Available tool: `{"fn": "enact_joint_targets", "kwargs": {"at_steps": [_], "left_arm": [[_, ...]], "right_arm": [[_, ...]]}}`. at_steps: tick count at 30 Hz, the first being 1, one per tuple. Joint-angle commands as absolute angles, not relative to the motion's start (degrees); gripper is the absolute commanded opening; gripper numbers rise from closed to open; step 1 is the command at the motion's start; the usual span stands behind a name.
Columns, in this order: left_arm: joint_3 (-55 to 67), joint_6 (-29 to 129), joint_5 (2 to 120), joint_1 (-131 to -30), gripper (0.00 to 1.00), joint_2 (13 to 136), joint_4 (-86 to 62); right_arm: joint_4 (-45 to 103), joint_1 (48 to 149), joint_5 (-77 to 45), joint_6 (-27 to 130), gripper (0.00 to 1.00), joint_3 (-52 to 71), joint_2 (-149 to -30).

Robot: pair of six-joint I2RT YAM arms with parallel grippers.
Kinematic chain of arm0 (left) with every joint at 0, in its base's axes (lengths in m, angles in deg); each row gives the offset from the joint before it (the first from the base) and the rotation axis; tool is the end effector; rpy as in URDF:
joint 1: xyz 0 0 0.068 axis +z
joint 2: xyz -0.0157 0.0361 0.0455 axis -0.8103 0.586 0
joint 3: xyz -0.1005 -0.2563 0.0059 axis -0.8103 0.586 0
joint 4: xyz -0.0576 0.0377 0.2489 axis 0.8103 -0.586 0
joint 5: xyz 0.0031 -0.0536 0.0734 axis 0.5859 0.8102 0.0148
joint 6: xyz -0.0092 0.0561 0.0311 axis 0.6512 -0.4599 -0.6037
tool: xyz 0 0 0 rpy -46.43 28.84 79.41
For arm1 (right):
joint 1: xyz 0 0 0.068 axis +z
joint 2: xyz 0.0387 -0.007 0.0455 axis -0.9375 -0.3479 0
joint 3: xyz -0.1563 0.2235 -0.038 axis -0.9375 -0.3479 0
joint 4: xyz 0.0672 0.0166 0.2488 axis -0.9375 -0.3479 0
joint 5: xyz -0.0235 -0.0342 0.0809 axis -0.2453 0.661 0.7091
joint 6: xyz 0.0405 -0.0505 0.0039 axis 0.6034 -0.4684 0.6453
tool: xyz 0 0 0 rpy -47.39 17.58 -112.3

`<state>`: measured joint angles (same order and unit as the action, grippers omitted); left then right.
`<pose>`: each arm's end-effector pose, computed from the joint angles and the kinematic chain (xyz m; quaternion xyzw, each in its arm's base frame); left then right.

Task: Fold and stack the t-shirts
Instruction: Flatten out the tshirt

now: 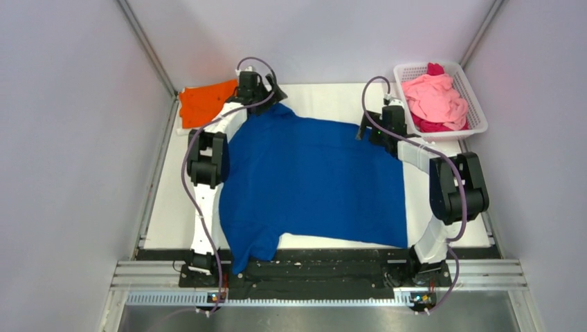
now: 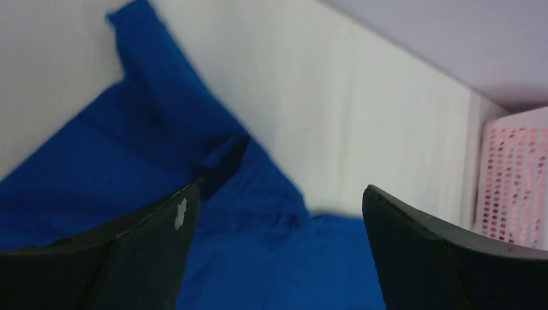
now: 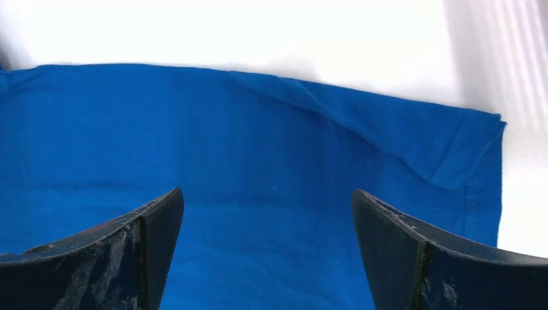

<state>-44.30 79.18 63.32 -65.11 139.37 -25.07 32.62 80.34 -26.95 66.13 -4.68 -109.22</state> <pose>0.5699 -0.1200 0.2033 -0.1772 0.8421 -0.2909 0.4182 0.3891 0.0706 0.1933 0.0945 0.8875 0.0999 0.4398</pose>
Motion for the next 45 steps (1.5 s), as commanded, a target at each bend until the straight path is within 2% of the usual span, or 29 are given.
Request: {"fn": "enact_joint_targets", "kwargs": {"at_steps": [1,4,8,18,24,32,39,45], "left_arm": [[-26.2,79.3,62.5,-65.2,0.99,124.7,-19.7],[-19.2,82.2,62.8,-65.3,0.99,121.5,-15.9],[-17.6,84.2,64.7,-66.2,0.99,122.6,-13.3],[-25.6,87.0,67.6,-66.5,0.99,131.2,-6.7],[-28.8,88.2,69.9,-66.5,0.99,135.6,-6.1],[-28.5,88.0,68.8,-66.5,0.99,135.6,-5.3],[-32.6,90.5,67.5,-66.5,0.99,139.7,-1.1],[-47.8,95.5,67.7,-66.6,0.99,150.4,7.7]], "right_arm": [[33.8,80.3,-24.4,67.4,0.99,-3.2,-109.9],[33.5,80.2,-22.3,68.1,0.99,-2.6,-111.1],[34.0,80.2,-22.3,69.8,0.99,-2.4,-113.6],[34.2,79.8,-33.6,67.6,0.99,5.5,-121.4],[32.4,76.3,-29.6,68.7,0.99,12.8,-126.6],[30.9,76.3,-30.3,60.3,0.99,24.2,-131.0],[36.6,76.4,-21.5,61.1,0.99,16.3,-124.0],[39.0,76.4,-19.2,62.0,0.99,11.1,-117.2]]}}
